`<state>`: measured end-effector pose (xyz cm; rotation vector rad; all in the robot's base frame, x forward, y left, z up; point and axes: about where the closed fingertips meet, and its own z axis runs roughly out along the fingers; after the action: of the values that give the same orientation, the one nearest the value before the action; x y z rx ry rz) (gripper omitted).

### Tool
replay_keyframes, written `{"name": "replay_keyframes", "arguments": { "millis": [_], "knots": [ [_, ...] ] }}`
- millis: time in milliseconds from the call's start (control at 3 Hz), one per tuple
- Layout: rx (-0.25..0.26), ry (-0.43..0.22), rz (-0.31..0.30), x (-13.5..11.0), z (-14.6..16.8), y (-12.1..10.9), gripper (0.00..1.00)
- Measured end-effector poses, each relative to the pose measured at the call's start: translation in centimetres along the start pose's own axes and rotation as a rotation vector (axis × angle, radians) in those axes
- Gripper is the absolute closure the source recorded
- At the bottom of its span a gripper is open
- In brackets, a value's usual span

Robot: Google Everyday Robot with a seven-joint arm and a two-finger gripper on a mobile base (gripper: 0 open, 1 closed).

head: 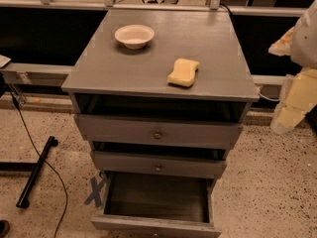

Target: Place sponge into bottom drawer

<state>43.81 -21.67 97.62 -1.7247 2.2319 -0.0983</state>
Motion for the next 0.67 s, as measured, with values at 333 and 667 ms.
{"name": "replay_keyframes", "arguments": {
  "millis": [333, 667],
  "knots": [
    [0.000, 0.000, 0.000, 0.00, 0.00, 0.00, 0.00],
    [0.002, -0.027, -0.004, -0.78, 0.57, -0.55, 0.00]
  ]
}}
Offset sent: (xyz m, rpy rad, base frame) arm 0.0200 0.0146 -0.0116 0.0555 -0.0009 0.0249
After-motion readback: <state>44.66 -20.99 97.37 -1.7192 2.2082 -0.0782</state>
